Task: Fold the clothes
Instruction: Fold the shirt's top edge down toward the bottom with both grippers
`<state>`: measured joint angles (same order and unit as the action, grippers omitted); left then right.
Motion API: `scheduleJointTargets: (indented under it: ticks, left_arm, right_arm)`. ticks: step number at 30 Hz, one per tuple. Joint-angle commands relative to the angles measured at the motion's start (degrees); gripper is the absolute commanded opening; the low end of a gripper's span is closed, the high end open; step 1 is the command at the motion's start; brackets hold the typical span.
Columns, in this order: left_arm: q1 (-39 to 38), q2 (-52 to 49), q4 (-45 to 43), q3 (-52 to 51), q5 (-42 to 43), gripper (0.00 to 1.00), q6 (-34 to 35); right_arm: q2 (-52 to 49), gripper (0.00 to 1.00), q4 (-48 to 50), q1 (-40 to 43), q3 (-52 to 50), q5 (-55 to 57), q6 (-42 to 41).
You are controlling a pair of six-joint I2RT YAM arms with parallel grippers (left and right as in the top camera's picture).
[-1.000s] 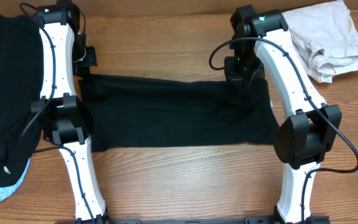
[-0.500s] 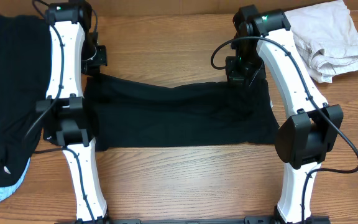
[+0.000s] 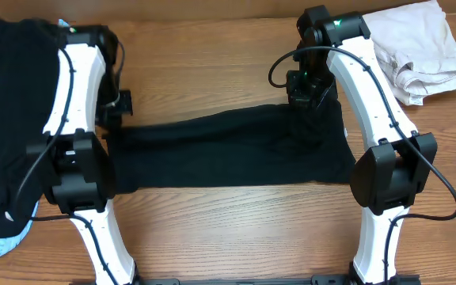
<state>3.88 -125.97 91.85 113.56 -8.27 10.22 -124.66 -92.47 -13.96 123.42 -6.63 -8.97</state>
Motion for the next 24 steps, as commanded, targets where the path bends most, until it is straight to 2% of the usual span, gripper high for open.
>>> scheduleJointTargets:
  ticks: [1, 15, 20, 24]
  left_arm:
    - [0.4, -0.3, -3.0, -5.9, -3.9, 0.04, 2.7]
    - [0.4, -0.3, -14.3, -22.4, -3.7, 0.04, 2.7]
    - [0.5, -0.3, -17.7, -23.9, -2.6, 0.08, 2.7]
    - [0.4, -0.3, -19.1, -23.9, -2.2, 0.08, 2.7]
  right_arm:
    - [2.1, 0.04, -1.0, -0.2, 0.3, -1.2, 0.2]
    - [2.1, 0.04, -4.4, -0.2, 0.3, -2.1, 0.0]
    - [2.1, 0.04, -4.6, -0.2, 0.1, -3.6, -0.3]
    - [2.1, 0.04, -4.6, -0.2, -3.6, -4.0, -1.6]
